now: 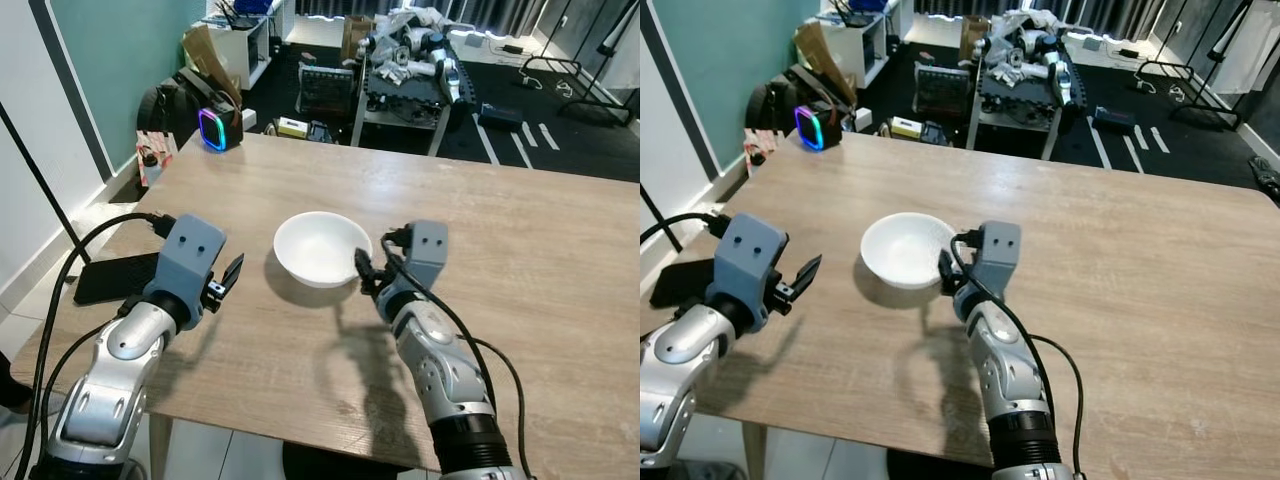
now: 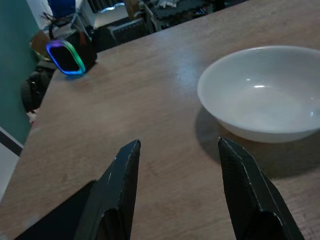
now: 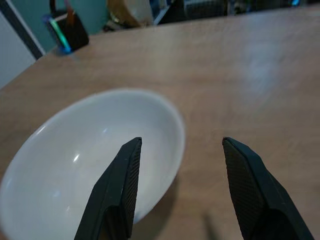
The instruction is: Setting the table
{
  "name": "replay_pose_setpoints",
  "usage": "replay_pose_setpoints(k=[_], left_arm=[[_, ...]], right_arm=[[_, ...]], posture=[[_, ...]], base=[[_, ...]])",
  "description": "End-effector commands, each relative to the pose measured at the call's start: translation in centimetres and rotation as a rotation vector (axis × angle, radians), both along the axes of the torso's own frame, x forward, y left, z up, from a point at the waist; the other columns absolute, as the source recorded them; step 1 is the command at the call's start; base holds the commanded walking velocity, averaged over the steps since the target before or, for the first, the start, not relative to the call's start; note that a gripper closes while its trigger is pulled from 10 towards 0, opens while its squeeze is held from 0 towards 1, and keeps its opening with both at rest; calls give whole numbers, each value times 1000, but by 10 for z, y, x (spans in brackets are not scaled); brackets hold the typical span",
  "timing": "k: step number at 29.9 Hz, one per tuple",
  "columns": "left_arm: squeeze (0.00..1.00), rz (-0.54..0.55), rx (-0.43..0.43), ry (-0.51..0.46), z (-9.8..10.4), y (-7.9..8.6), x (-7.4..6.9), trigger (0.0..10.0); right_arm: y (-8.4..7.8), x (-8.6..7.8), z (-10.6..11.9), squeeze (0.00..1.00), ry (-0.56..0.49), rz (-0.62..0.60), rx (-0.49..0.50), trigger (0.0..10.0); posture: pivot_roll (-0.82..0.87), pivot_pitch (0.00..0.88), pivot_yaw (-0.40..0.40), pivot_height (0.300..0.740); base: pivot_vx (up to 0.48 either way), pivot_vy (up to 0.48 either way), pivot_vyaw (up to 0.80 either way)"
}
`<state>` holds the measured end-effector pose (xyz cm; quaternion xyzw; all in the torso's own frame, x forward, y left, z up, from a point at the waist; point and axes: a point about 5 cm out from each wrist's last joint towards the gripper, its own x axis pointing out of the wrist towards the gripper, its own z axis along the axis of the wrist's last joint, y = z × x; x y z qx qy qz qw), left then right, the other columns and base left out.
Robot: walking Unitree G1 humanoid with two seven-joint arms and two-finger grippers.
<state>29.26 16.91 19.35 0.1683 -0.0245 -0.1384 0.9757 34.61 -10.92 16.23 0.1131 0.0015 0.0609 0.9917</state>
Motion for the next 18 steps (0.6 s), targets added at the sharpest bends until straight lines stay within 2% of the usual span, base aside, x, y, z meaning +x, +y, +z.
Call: replay_pose_setpoints(k=[1, 7, 14, 18], left_arm=[[0, 9, -8, 14, -3, 0, -3, 10000], [0, 11, -13, 15, -2, -1, -2, 10000], [0, 25, -17, 19, -2, -1, -6, 10000], [0, 35, -20, 23, -3, 1, -9, 10000]], right_arm=[[0, 1, 2, 0, -8, -1, -11, 10000], [8, -1, -8, 0, 75, 46, 16, 10000], [7, 6, -12, 0, 119, -28, 38, 10000], [9, 6, -16, 0, 150, -13, 32, 10000]], posture=[[114, 72, 8, 740], [115, 80, 3, 740], [127, 94, -7, 740], [134, 101, -11, 740]], base=[[0, 0, 0], [0, 0, 0], [0, 0, 0], [0, 0, 0]])
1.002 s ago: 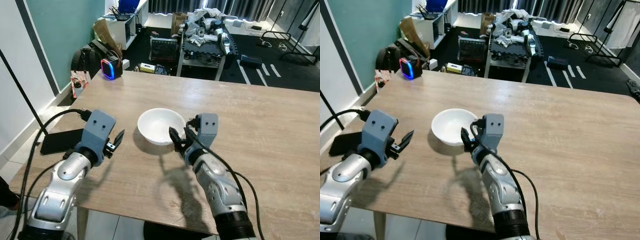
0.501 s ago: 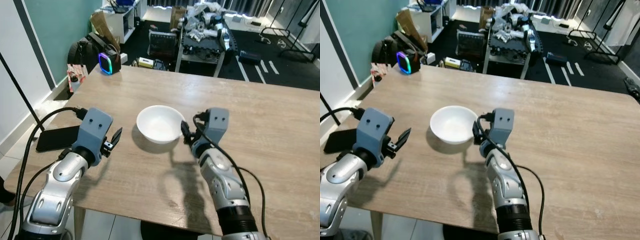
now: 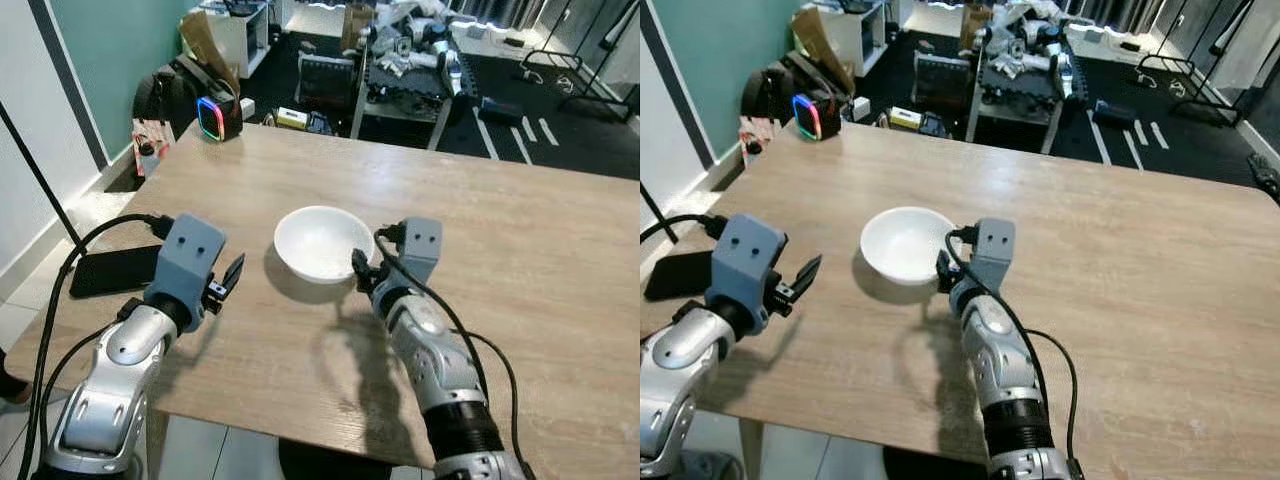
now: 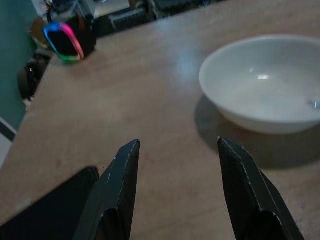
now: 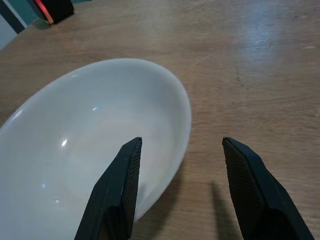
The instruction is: Setting the table
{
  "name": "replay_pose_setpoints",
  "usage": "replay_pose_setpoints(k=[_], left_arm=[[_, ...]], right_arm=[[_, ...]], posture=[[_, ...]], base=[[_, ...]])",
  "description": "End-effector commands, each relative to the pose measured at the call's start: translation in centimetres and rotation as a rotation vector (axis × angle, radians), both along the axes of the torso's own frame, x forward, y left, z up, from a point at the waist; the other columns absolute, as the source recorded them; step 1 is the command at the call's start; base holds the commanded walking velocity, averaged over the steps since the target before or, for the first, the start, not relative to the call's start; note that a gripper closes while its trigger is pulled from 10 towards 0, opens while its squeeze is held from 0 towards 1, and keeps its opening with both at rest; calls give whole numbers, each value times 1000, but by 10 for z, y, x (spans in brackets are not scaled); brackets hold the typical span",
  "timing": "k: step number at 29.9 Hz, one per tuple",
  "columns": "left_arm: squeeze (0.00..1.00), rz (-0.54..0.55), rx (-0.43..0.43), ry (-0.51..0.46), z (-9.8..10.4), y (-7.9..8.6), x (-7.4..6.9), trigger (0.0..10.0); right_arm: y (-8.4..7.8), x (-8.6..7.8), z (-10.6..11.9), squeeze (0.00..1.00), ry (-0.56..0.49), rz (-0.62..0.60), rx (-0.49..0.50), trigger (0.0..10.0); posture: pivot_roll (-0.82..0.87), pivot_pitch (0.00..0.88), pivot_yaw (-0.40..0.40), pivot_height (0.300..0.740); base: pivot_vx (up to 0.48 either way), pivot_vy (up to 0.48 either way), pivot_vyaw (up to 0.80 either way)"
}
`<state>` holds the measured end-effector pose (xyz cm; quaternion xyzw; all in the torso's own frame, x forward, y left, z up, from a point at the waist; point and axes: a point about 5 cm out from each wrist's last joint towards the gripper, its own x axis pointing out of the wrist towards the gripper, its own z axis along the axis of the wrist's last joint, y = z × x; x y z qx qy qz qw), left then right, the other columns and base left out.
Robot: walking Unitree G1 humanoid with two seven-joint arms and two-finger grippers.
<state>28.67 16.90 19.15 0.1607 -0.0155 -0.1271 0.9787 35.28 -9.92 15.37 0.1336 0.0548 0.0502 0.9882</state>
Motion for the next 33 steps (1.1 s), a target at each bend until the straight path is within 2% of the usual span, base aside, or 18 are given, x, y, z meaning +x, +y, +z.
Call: replay_pose_setpoints(k=[1, 13, 14, 15, 16, 25, 33], left_arm=[[0, 10, -6, 7, -1, 1, -3, 10000], [0, 31, -16, 19, -2, 2, -7, 10000], [0, 34, -17, 21, -3, 2, -8, 10000], [0, 35, -17, 22, -4, 2, -8, 10000], [0, 36, -18, 23, -4, 2, -9, 10000], [0, 50, -22, 29, -6, 3, -9, 10000], [0, 58, -24, 31, -8, 3, -9, 10000]], right_arm=[[-1, 0, -8, 0, 39, -4, -3, 10000], [8, -7, -24, 0, 143, 73, 10, 10000], [10, -8, -25, 0, 147, 91, 21, 4196], [11, -8, -25, 0, 146, 98, 27, 4196], [13, -9, -24, 0, 144, 121, 33, 0], [25, -18, -24, 0, 142, 248, 79, 0], [22, -20, -21, 0, 108, 259, 114, 0]], posture=[[134, 101, -11, 740], [132, 128, -32, 740], [132, 130, -36, 740], [132, 130, -36, 740], [132, 130, -38, 740], [130, 123, -43, 740], [127, 115, -43, 740]], base=[[0, 0, 0], [0, 0, 0], [0, 0, 0], [0, 0, 0], [0, 0, 0], [0, 0, 0], [0, 0, 0]])
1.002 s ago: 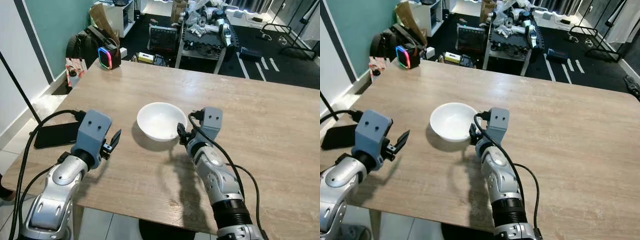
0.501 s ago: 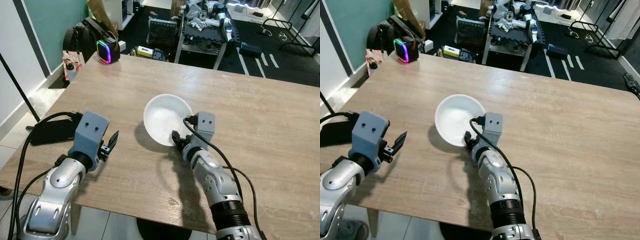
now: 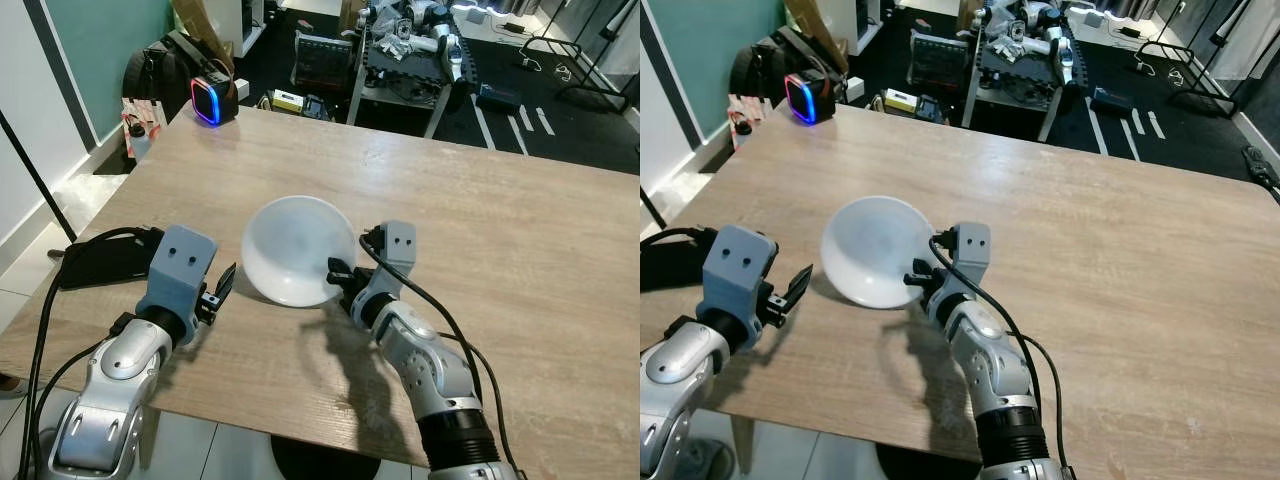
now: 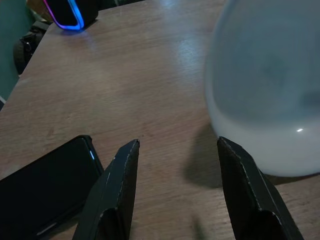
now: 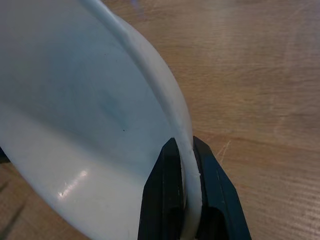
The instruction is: Setting the table
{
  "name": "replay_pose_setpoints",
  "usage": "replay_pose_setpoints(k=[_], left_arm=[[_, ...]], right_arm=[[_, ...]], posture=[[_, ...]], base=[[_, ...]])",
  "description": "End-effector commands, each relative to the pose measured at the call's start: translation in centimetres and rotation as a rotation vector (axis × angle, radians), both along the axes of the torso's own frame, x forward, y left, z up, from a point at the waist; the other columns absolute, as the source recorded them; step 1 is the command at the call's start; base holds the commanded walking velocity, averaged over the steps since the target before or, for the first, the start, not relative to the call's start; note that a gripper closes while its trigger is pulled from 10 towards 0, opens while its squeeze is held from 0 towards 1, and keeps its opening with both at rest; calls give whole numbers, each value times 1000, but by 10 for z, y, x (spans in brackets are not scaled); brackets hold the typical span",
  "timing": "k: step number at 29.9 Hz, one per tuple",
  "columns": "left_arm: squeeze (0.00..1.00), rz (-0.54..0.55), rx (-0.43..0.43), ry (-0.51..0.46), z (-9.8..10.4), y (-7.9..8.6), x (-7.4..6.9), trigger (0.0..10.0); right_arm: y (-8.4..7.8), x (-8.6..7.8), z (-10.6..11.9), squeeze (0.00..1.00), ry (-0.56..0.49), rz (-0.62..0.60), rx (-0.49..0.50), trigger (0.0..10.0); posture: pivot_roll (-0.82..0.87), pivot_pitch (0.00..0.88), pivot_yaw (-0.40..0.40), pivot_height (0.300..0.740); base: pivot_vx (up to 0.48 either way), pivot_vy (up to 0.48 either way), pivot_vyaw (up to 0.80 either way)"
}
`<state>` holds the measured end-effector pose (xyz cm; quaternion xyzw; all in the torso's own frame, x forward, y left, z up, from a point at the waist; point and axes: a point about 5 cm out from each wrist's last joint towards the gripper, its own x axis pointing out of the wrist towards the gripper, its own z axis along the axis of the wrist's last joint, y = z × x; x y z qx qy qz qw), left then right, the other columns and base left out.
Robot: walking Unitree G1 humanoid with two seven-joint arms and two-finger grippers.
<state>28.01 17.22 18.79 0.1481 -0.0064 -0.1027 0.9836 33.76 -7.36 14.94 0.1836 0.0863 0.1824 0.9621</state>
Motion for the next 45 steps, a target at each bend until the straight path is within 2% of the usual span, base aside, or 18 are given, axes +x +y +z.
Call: replay_pose_setpoints(k=[1, 5, 6, 9, 12, 13, 14, 16, 17, 18, 21, 25, 27, 31, 35, 45], left_arm=[[0, 7, 0, 18, -5, 0, -2, 10000], [0, 8, -1, 18, -5, -1, 0, 10000], [0, 7, -3, 17, -6, -1, 1, 10000], [0, 5, -5, 14, -6, -2, 4, 10000], [0, 5, -14, 5, -4, -3, 7, 10000], [0, 8, -29, -3, -2, -3, 9, 10000], [0, 8, -29, -3, -2, -3, 9, 10000], [0, 15, -61, -14, 1, -4, 13, 10000], [0, 16, -77, -20, 4, -5, 15, 10000], [0, 15, -89, -27, 6, -6, 17, 10000], [0, -1, -113, -33, 9, -12, 20, 10000], [0, -18, -115, -33, 9, -16, 22, 10000], [0, -17, -128, -34, 8, -20, 25, 10000], [0, 8, -155, -38, 7, -25, 30, 10000], [0, 8, -162, -42, 8, -26, 31, 10000], [0, 15, -160, -49, 8, -22, 31, 10000]], right_arm=[[-4, -5, -15, 0, 61, -7, 1, 0], [-10, -5, -6, 0, 19, -29, 54, 0], [-16, -5, -1, 0, -9, -54, 77, 0], [-29, -5, 8, 90, -59, -106, 99, 0], [-43, -7, 21, 82, -138, -157, 118, 0], [-52, -8, 30, 0, -194, -196, 112, 0], [-52, -8, 30, 0, -194, -196, 112, 0], [-66, -10, 44, 0, -281, -260, 109, 0], [-76, -13, 52, 0, -328, -302, 103, 6078], [-86, -17, 60, 0, -372, -343, 96, 10000], [-105, -25, 69, 0, -431, -429, 75, 10000], [-113, -31, 66, 0, -431, -461, 39, 10000], [-118, -35, 55, 0, -399, -495, 13, 10000], [-120, -40, 42, 0, -362, -529, 1, 10000], [-120, -40, 40, 0, -356, -533, -2, 10000], [-120, -38, 36, 0, -340, -526, -11, 10000]], posture=[[125, 111, -41, 740], [117, 100, -37, 740], [112, 92, -34, 740], [96, 73, -26, 740], [88, 61, -18, 740], [79, 49, -7, 740], [79, 49, -7, 740], [66, 35, 9, 740], [56, 25, 22, 740], [39, 11, 40, 740], [14, 0, 63, 740], [0, 0, 76, 740], [-15, 0, 90, 740], [-28, 0, 99, 740], [-25, 0, 100, 740], [-8, 0, 97, 740]], base=[[0, 0, 0], [0, 0, 0], [0, 0, 0], [0, 0, 0], [0, 0, 0], [0, 0, 0], [0, 0, 0], [0, 0, 0], [0, 0, 0], [0, 0, 0], [0, 0, 0], [0, 0, 0], [0, 0, 0], [0, 0, 0], [0, 0, 0], [-311, 0, 0]])
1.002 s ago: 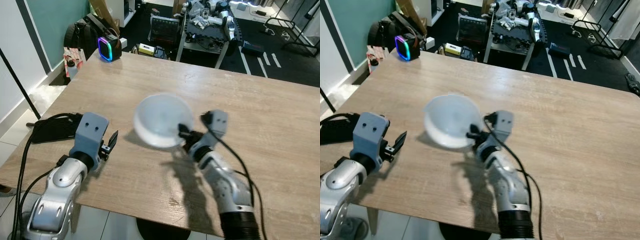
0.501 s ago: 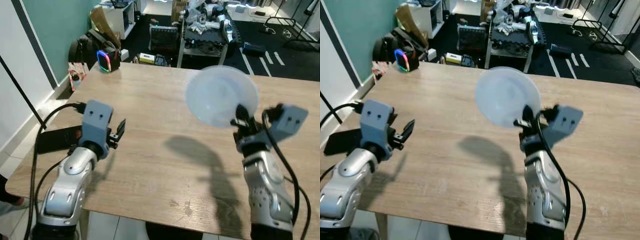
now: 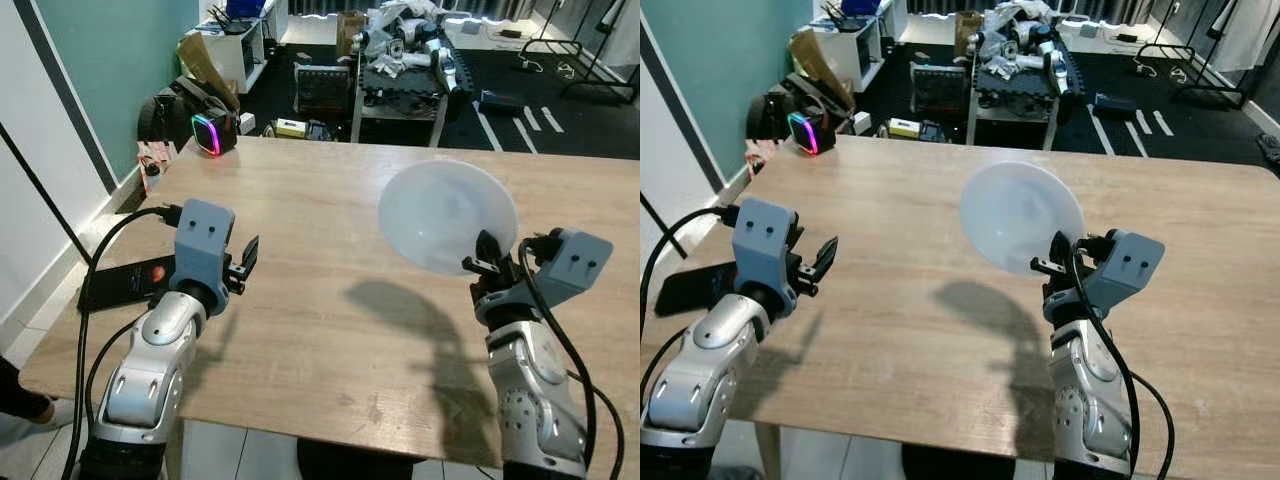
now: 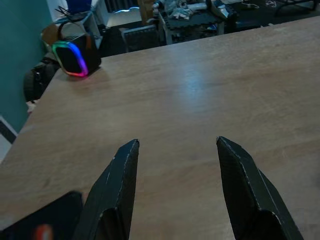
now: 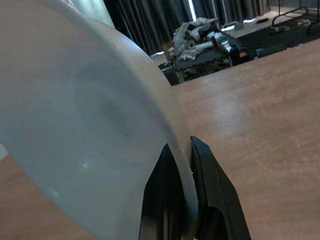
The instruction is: Setting the table
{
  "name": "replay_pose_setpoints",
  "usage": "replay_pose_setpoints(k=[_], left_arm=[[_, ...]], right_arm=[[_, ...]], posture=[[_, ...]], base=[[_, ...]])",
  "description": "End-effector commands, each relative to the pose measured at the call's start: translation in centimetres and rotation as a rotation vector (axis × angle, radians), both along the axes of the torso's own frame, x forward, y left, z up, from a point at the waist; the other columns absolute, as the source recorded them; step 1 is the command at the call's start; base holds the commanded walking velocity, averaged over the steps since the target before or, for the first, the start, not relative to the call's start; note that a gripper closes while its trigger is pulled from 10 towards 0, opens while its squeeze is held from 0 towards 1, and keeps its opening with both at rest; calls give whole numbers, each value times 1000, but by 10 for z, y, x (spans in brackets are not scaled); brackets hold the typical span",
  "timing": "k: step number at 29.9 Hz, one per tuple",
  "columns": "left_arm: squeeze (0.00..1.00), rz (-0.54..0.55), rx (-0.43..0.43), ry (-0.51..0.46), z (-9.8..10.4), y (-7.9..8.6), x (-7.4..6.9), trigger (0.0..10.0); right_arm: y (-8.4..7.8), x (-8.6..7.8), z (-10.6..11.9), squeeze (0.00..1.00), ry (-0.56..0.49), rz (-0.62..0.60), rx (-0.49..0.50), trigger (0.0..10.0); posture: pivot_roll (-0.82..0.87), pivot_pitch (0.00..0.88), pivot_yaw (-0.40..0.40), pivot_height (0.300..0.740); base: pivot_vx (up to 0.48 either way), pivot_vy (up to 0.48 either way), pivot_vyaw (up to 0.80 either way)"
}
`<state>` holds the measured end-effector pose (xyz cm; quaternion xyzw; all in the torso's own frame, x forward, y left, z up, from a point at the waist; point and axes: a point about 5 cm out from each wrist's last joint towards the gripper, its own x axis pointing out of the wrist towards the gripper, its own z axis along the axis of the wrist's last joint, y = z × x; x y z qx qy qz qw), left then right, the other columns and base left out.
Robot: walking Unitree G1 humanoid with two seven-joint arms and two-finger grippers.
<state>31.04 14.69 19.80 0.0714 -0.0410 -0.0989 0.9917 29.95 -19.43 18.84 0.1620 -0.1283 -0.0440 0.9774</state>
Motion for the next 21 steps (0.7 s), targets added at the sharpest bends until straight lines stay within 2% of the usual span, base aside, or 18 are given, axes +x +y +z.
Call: replay_pose_setpoints(k=[1, 21], left_arm=[[0, 17, 2, 5, -2, 3, 1, 10000], [0, 16, 2, 0, -2, 3, 2, 10000]], right_arm=[[2, 1, -4, 0, 9, 0, -1, 10000], [2, 1, -7, 0, 20, 0, -16, 10000]], posture=[[-8, 0, 98, 740], [-13, 0, 95, 740]], base=[[-360, 0, 0], [-355, 0, 0]])
